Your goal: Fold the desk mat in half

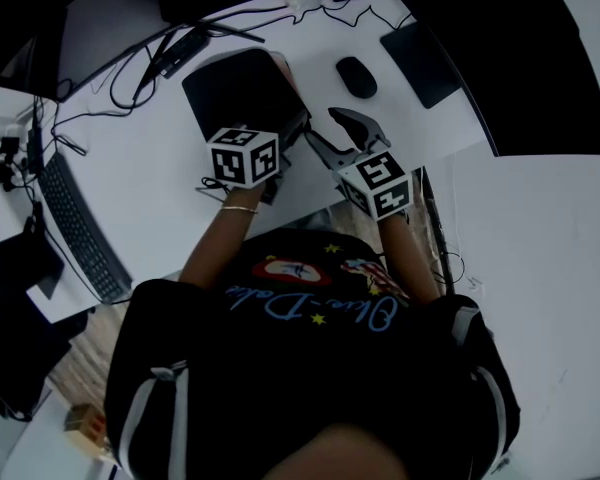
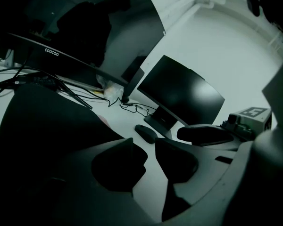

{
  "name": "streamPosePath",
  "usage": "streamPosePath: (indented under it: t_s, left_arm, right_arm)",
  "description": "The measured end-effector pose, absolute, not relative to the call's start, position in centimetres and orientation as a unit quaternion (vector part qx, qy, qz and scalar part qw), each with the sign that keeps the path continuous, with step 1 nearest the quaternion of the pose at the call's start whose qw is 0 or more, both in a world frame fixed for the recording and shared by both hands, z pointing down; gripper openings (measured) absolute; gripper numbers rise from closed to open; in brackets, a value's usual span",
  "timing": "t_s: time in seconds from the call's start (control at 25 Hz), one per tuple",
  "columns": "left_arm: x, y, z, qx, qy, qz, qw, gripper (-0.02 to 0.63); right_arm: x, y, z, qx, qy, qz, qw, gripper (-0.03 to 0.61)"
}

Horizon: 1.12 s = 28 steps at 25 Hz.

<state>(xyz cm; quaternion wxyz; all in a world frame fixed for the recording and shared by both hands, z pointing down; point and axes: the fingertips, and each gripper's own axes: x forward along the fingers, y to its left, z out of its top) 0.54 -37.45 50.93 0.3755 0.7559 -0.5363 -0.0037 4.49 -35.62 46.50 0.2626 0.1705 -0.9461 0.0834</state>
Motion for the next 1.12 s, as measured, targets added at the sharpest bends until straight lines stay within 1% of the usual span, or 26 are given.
streamPosePath:
  t_s: [0.16, 0.36, 0.48, 0.6, 0.64, 0.68, 0.76, 0.88, 0.96, 1.12]
  left_arm:
    - [0.5, -37.4, 50.0, 0.762, -0.528, -0.024, 0.374, 0.158]
    - [-0.4, -36.9, 47.7, 0.766, -0.527, -0.073, 0.362, 0.160]
    - [-1.0, -36.1, 46.9, 0.770, -0.532, -0.067, 0.346, 0.163]
    - [-2.0, -35.2, 45.3, 0.770, -0.549, -0.071, 0.317, 0.160]
    - [-2.4, -34.8, 44.6, 0.771, -0.555, -0.073, 0.305, 0.152]
    - [-2.9, -34.5, 43.9, 0.771, -0.561, -0.075, 0.291, 0.128]
    - [-4.0, -33.8, 42.4, 0.769, -0.579, -0.075, 0.260, 0.080]
    - [-5.8, -32.5, 40.3, 0.758, -0.612, -0.071, 0.213, 0.028]
    - [-6.9, -31.5, 39.1, 0.749, -0.633, -0.063, 0.185, 0.010]
    - [-8.5, -29.2, 37.5, 0.730, -0.669, -0.022, 0.138, 0.005]
  right_arm:
    - [4.5, -36.0, 46.2, 0.172, -0.948, 0.080, 0.256, 0.213]
    - [4.0, -36.6, 45.3, 0.174, -0.951, 0.081, 0.244, 0.210]
    - [3.9, -37.5, 44.4, 0.188, -0.952, 0.079, 0.229, 0.145]
    - [3.6, -38.3, 43.2, 0.200, -0.955, 0.081, 0.204, 0.128]
    - [3.4, -38.5, 42.7, 0.203, -0.957, 0.081, 0.192, 0.104]
    - [3.2, -38.7, 42.1, 0.205, -0.959, 0.082, 0.177, 0.059]
    - [2.7, -38.8, 40.8, 0.206, -0.964, 0.083, 0.146, 0.024]
    - [1.6, -38.7, 38.9, 0.197, -0.971, 0.090, 0.106, 0.009]
    - [0.7, -38.2, 37.8, 0.187, -0.974, 0.094, 0.088, 0.003]
    - [-1.3, -36.7, 36.1, 0.148, -0.983, 0.091, 0.066, 0.003]
